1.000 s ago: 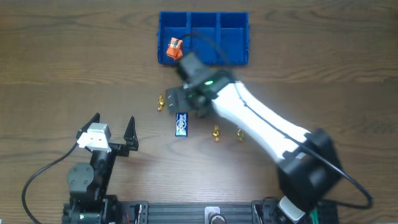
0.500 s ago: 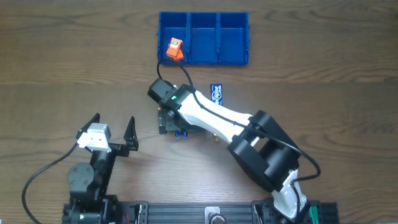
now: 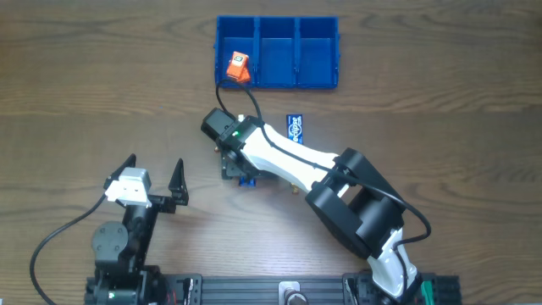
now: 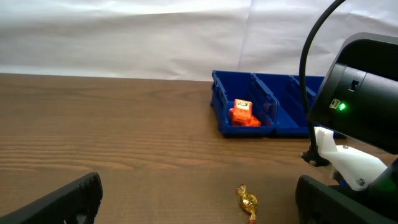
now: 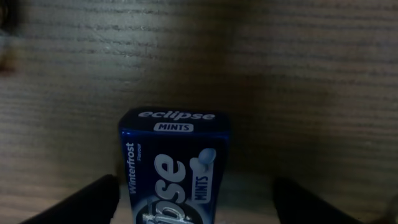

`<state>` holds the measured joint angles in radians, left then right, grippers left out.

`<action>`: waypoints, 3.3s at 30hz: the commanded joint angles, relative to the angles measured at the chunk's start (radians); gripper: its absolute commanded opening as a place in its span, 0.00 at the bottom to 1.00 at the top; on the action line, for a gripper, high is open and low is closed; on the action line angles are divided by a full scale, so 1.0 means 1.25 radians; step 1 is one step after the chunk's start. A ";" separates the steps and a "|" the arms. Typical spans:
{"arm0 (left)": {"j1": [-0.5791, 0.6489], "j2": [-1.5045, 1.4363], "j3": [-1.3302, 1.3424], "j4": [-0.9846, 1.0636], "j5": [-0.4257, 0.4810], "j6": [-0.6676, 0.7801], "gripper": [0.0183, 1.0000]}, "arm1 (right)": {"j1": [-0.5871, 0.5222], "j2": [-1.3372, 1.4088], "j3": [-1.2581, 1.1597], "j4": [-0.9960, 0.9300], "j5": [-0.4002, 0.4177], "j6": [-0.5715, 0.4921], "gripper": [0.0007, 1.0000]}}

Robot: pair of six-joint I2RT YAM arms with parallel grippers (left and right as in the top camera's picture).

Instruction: Sort Candies Into Trays

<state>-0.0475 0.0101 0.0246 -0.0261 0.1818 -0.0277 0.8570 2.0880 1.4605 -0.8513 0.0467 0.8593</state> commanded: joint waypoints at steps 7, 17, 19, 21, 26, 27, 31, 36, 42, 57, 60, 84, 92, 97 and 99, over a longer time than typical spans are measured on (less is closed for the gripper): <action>0.003 -0.005 -0.016 -0.026 0.015 0.005 1.00 | 0.005 0.028 0.016 0.012 0.028 0.004 0.47; 0.003 -0.005 -0.016 -0.026 0.015 0.005 1.00 | 0.006 0.029 0.034 0.002 0.029 -0.001 0.22; 0.003 -0.005 -0.016 -0.026 0.015 0.005 1.00 | 0.006 0.019 0.067 -0.021 0.046 -0.025 0.20; 0.003 -0.005 -0.016 -0.026 0.015 0.005 1.00 | 0.001 -0.004 0.111 -0.056 0.091 -0.043 0.20; 0.003 -0.005 -0.016 -0.026 0.015 0.005 1.00 | -0.054 -0.055 0.255 -0.126 0.197 -0.112 0.19; 0.003 -0.005 -0.016 -0.026 0.015 0.005 1.00 | -0.072 -0.055 0.292 -0.137 0.207 -0.133 0.19; 0.003 -0.005 -0.016 -0.026 0.015 0.005 1.00 | -0.141 -0.053 0.399 -0.129 0.263 -0.203 0.19; 0.003 -0.005 -0.016 -0.026 0.015 0.005 1.00 | -0.210 -0.047 0.425 0.008 0.384 -0.305 0.18; 0.003 -0.005 -0.016 -0.026 0.015 0.005 1.00 | -0.255 0.032 0.425 0.131 0.387 -0.375 0.18; 0.003 -0.005 -0.016 -0.026 0.015 0.005 1.00 | -0.269 0.136 0.425 0.225 0.346 -0.374 0.23; 0.003 -0.005 -0.016 -0.026 0.015 0.005 1.00 | -0.269 0.142 0.425 0.223 0.335 -0.374 0.25; 0.003 -0.005 -0.016 -0.026 0.015 0.005 1.00 | -0.255 0.016 0.404 0.110 0.288 -0.374 0.86; 0.003 -0.005 -0.016 -0.026 0.015 0.005 1.00 | -0.242 -0.050 0.269 -0.063 0.241 -0.277 0.88; 0.003 -0.005 -0.016 -0.026 0.015 0.005 1.00 | -0.263 -0.050 0.096 -0.015 0.111 -0.223 0.88; 0.003 -0.005 -0.016 -0.026 0.015 0.005 1.00 | -0.270 -0.050 0.045 0.024 0.072 -0.223 0.88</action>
<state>-0.0475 0.0101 0.0246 -0.0265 0.1818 -0.0257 0.5411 2.0083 1.6196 -0.8680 0.2634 0.5236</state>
